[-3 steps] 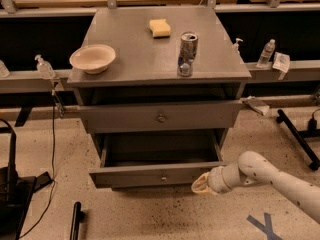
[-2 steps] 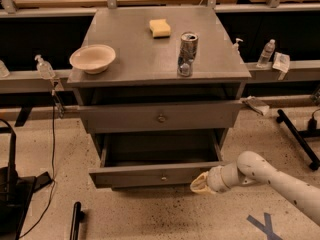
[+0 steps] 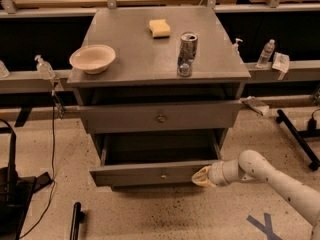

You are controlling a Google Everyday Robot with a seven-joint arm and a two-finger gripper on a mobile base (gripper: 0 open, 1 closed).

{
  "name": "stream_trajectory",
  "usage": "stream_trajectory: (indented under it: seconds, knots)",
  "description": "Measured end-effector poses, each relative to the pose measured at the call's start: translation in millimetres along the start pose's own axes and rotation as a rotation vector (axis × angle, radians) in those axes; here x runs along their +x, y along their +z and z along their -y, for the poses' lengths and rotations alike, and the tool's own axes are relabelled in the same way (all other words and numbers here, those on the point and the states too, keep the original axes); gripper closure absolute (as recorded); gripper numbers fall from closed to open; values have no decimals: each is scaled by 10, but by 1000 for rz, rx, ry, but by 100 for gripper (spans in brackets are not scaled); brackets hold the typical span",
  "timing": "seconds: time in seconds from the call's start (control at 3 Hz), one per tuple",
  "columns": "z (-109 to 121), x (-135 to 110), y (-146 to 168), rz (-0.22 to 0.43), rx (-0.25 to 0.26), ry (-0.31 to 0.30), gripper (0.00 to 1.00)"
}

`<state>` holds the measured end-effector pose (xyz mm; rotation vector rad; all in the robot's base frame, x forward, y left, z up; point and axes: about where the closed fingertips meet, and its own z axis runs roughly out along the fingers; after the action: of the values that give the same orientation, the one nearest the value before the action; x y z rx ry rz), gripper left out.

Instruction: Close middle drawer

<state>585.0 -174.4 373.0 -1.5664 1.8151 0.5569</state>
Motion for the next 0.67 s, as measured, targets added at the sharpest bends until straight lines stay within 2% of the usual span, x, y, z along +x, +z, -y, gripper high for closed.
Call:
stream_trajectory:
  seconds: [0.33, 0.67]
  knots:
    - [32, 6, 15, -1, 2, 1, 100]
    - [244, 57, 120, -5, 18, 10, 100]
